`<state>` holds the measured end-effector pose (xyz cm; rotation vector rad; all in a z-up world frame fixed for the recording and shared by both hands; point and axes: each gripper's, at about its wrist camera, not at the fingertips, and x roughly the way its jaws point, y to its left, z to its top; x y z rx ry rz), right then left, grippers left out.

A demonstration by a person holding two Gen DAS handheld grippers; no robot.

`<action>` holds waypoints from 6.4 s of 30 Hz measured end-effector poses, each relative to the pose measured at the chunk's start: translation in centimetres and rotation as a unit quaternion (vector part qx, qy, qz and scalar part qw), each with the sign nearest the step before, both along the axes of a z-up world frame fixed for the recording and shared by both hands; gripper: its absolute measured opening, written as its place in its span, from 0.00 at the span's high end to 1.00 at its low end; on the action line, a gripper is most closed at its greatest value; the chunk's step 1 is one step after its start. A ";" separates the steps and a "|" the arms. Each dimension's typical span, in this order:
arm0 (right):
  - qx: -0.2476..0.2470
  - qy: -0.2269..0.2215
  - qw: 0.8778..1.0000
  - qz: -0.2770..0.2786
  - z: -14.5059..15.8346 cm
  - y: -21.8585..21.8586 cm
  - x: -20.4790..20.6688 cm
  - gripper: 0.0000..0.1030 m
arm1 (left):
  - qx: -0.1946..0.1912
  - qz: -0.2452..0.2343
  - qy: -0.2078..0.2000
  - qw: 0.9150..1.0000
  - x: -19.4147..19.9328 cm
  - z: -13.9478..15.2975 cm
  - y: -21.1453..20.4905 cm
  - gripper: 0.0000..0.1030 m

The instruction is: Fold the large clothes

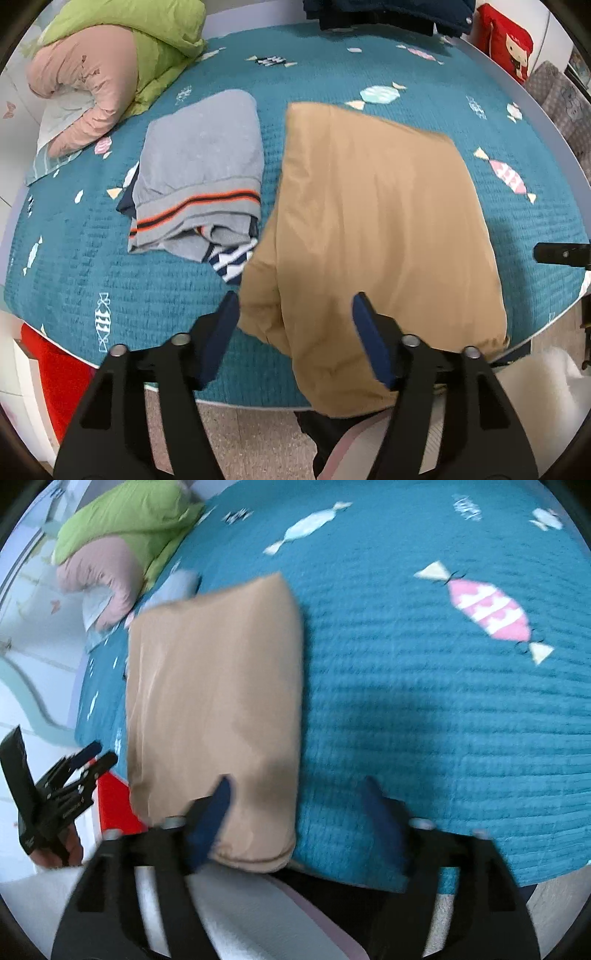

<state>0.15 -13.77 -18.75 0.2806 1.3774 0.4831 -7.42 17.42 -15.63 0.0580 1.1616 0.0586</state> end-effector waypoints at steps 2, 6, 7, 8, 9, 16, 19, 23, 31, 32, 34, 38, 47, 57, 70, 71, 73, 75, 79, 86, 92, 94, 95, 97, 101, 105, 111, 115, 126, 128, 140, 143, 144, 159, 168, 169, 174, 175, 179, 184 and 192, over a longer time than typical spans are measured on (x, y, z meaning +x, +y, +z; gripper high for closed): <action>0.010 -0.001 1.000 -0.019 0.1 -0.6 0.7 0.10 | -0.006 0.003 -0.005 1.000 0.7 0.2 0.4 0.25; 0.034 0.004 0.998 -0.046 0.2 -1.2 2.0 0.08 | -0.038 0.010 -0.010 0.999 1.9 0.4 1.2 0.14; 0.040 0.003 0.998 -0.049 0.2 -1.2 2.2 0.08 | -0.054 0.012 -0.011 0.998 2.3 0.3 1.6 0.13; 0.045 0.004 0.998 -0.049 0.2 -1.1 2.5 0.08 | -0.067 0.012 -0.010 0.998 2.7 0.2 1.8 0.13; 0.049 0.005 0.998 -0.049 0.1 -0.9 2.8 0.08 | -0.080 0.012 -0.008 0.997 3.1 0.0 2.0 0.13; 0.090 0.030 0.995 -0.008 -1.4 1.5 4.0 0.08 | -0.233 0.004 0.037 0.972 5.9 -4.2 4.2 0.12; 0.089 0.033 0.995 0.023 -2.2 3.0 4.4 0.08 | -0.277 0.024 0.067 0.958 7.0 -6.7 5.3 0.11; 0.098 0.049 0.993 0.053 -3.6 4.8 5.1 0.08 | -0.309 0.011 0.077 0.948 7.6 -8.0 5.7 0.08; 0.144 0.093 0.983 0.072 -5.4 6.5 6.2 0.08 | -0.265 0.023 0.078 0.961 7.9 -7.6 7.2 0.07; 0.147 0.098 0.981 0.074 -5.7 6.7 6.4 0.08 | -0.238 0.025 0.090 0.967 8.0 -8.1 7.3 0.07; 0.141 0.102 0.982 0.072 -6.1 7.0 6.7 0.08 | -0.255 0.020 0.114 0.960 8.1 -9.3 7.5 0.07; 0.140 0.113 0.981 0.070 -7.5 7.7 7.4 0.06 | -0.337 0.025 0.127 0.933 8.4 -11.4 8.4 0.07; 0.228 0.127 0.964 0.060 -10.8 7.0 8.9 0.06 | -0.476 0.019 0.140 0.868 9.2 -14.4 9.5 0.05; 0.279 0.078 0.957 0.026 -9.7 8.6 8.7 0.09 | -0.519 0.019 0.101 0.849 9.8 -13.4 6.5 0.05; 0.310 -0.005 0.949 0.060 -0.7 10.3 8.6 0.24 | -0.558 -0.022 0.004 0.829 8.0 -3.4 5.7 0.05; 0.316 -0.007 0.947 0.064 0.4 11.0 8.9 0.24 | -0.559 -0.032 -0.007 0.828 8.1 -2.2 5.9 0.05; 0.324 -0.014 0.943 0.074 2.2 12.7 9.6 0.24 | -0.560 -0.052 -0.029 0.826 8.5 0.6 6.8 0.05; 0.333 -0.024 0.939 0.083 4.6 15.1 10.7 0.24 | -0.553 -0.064 -0.044 0.830 8.9 3.1 8.2 0.05; 0.334 -0.064 0.934 0.113 8.9 20.4 12.2 0.23 | -0.531 -0.078 -0.072 0.841 9.6 7.7 13.7 0.05; 0.329 -0.070 0.935 0.116 10.9 29.4 16.8 0.18 | -0.503 -0.044 -0.084 0.859 12.1 10.8 22.4 0.05; 0.208 0.030 0.978 0.007 3.2 31.4 22.4 0.09 | -0.411 0.128 -0.032 0.902 13.6 4.9 32.6 0.05; 0.180 0.035 0.982 -0.043 1.0 30.1 22.9 0.09 | -0.385 0.195 -0.015 0.902 12.7 2.5 35.3 0.05; 0.181 0.035 0.981 -0.053 0.4 29.1 22.7 0.09 | -0.378 0.209 -0.018 0.902 12.4 2.2 35.4 0.05; 0.182 0.033 0.982 -0.048 -0.5 28.0 22.4 0.09 | -0.380 0.209 -0.025 0.901 11.3 1.5 34.8 0.05; 0.163 -0.028 0.986 -0.031 0.2 25.6 20.2 0.09 | -0.355 0.194 -0.025 0.914 10.8 0.7 32.9 0.05; 0.166 -0.092 0.981 0.044 2.8 27.2 18.2 0.54 | -0.322 0.146 -0.035 0.935 12.8 0.3 31.7 0.05; 0.118 -0.123 0.976 0.134 3.3 31.9 14.9 0.72 | -0.267 0.075 -0.083 0.957 13.1 1.8 25.7 0.10; 0.059 -0.087 0.986 0.132 -1.3 36.7 17.1 0.71 | -0.188 0.103 -0.043 0.976 14.2 -3.5 23.8 0.44; 0.053 -0.104 0.982 0.147 1.9 40.5 17.1 0.60 | -0.168 0.136 -0.042 0.975 15.4 -4.8 24.7 0.44; 0.062 -0.130 0.981 0.133 4.2 39.7 17.5 0.59 | -0.180 0.129 -0.061 0.973 16.0 -2.9 25.0 0.51; -0.058 -0.149 0.982 0.099 -0.3 41.5 25.2 0.62 | -0.207 0.136 -0.058 0.967 24.0 -5.1 27.9 0.58; -0.068 -0.148 0.981 0.109 1.2 42.4 25.2 0.60 | -0.212 0.145 -0.058 0.965 23.8 -4.1 28.0 0.57; -0.060 -0.144 0.982 0.110 1.9 42.3 25.0 0.58 | -0.211 0.146 -0.058 0.965 23.9 -3.5 28.2 0.57; -0.040 -0.145 0.987 0.060 -2.4 43.2 28.0 0.58 | -0.256 0.163 -0.075 0.950 30.7 -7.2 30.0 0.57; -0.098 -0.248 0.961 0.068 -2.9 44.8 25.2 0.57 | -0.235 0.171 -0.154 0.944 28.2 -7.8 29.4 0.57; -0.095 -0.249 0.962 0.067 -2.9 44.7 25.2 0.57 | -0.234 0.171 -0.154 0.945 28.2 -7.8 29.4 0.57; -0.092 -0.255 0.960 0.069 -3.0 44.4 25.0 0.57 | -0.224 0.168 -0.162 0.946 28.1 -7.6 29.1 0.57; -0.093 -0.255 0.960 0.070 -3.0 44.4 25.0 0.57 | -0.223 0.168 -0.165 0.946 28.1 -7.6 29.1 0.57; -0.094 -0.256 0.959 0.071 -3.0 44.4 25.0 0.57 | -0.222 0.168 -0.168 0.946 28.0 -7.7 29.0 0.57; -0.094 -0.257 0.959 0.072 -3.0 44.5 25.0 0.57 | -0.220 0.169 -0.168 0.946 28.0 -7.7 28.9 0.57; -0.042 -0.238 0.967 0.075 0.6 42.1 23.6 0.57 | -0.189 0.154 -0.146 0.959 26.5 -4.4 28.2 0.57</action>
